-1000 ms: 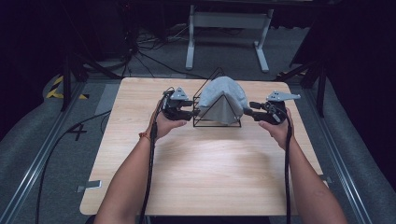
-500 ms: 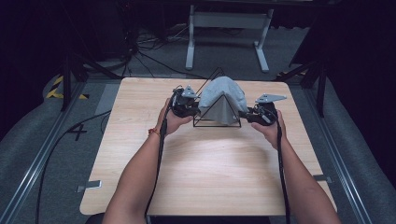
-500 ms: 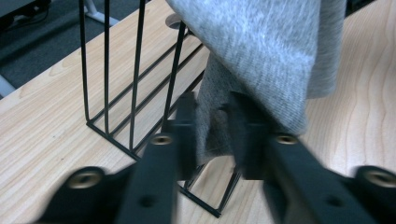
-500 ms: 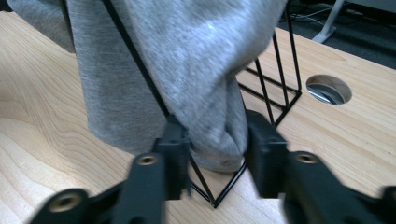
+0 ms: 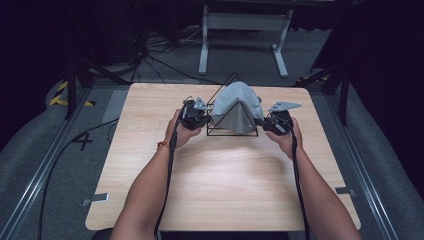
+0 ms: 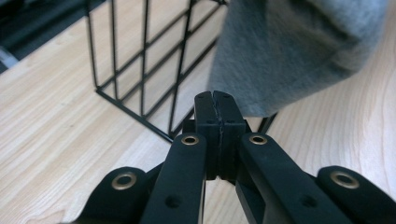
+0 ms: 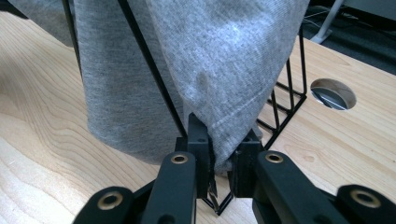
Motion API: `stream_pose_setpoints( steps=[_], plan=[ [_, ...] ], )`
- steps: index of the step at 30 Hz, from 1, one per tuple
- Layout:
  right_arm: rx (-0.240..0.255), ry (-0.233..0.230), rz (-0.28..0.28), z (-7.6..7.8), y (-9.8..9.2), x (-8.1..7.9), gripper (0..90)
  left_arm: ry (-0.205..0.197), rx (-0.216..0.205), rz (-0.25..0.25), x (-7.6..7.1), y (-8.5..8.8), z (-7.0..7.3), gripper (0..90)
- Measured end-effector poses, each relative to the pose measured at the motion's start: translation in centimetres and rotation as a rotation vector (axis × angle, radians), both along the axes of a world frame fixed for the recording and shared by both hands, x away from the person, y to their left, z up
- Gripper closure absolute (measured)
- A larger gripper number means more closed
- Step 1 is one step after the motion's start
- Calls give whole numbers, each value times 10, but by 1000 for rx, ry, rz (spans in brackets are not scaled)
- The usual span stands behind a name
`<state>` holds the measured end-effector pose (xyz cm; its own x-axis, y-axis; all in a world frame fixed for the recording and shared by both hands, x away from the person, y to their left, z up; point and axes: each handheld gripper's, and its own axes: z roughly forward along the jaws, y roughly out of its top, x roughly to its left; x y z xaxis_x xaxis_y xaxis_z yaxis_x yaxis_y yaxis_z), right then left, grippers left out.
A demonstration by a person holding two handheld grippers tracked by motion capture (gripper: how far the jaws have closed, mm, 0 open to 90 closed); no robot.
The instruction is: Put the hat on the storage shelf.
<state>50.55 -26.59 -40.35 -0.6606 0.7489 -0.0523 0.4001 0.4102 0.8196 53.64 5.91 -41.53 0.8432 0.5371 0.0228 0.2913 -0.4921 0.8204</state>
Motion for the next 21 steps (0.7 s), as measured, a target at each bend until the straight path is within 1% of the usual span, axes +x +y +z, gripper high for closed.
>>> stream_pose_setpoints(
  steps=[1, 2, 3, 4, 5, 7, 8, 9, 10, 11, 12, 13, 14, 15, 16, 18, 20, 21],
  plan=[
    [-5, -6, 0, 1, 0, 0, 819, -7, -50, -21, -1, 2, 2, 891],
    [-2, -12, 1, 2, 0, 0, 819, -12, -69, -22, -4, 2, 6, 824],
    [2, -24, 5, 3, 0, -1, 818, -34, -69, -23, -5, 3, 9, 754],
    [5, -31, 7, 5, 0, -2, 817, -29, -74, -25, -6, 3, 10, 724],
    [0, -38, 10, 5, 0, -2, 815, -42, -74, -34, -7, 3, 12, 701],
    [2, -47, 14, 7, 1, -4, 813, -35, -81, -31, -7, 3, 13, 633],
    [1, -53, 15, 8, 1, -3, 810, -38, -86, -56, -6, 3, 13, 611],
    [-3, -56, 12, 8, 1, -3, 810, -31, -67, -59, -8, 2, 14, 602],
    [-1, -51, 11, 9, 1, -4, 810, -33, -60, -63, -9, 1, 14, 568],
    [2, -51, 6, 9, 0, -4, 811, -28, -57, -57, -11, 1, 13, 554],
    [2, -50, 5, 10, 0, -4, 813, -30, -53, -66, -11, 3, 12, 545],
    [0, -50, 6, 10, -1, -5, 815, -23, -43, -76, -12, 6, 11, 543],
    [-2, -53, 4, 11, -2, -5, 816, -25, -20, -75, -15, 8, 9, 535],
    [1, -55, 3, 12, -3, -6, 816, -16, -12, -89, -15, 10, 8, 527],
    [2, -54, 5, 12, -3, -6, 816, -5, -16, -108, -17, 12, 7, 524],
    [-3, -56, 6, 12, -3, -6, 816, -11, -29, -117, -18, 13, 8, 513],
    [-5, -60, 6, 13, -2, -6, 815, -17, -61, -119, -19, 12, 11, 511],
    [-5, -60, 6, 13, -2, -6, 816, -14, -90, -121, -19, 11, 12, 514]
  ],
)
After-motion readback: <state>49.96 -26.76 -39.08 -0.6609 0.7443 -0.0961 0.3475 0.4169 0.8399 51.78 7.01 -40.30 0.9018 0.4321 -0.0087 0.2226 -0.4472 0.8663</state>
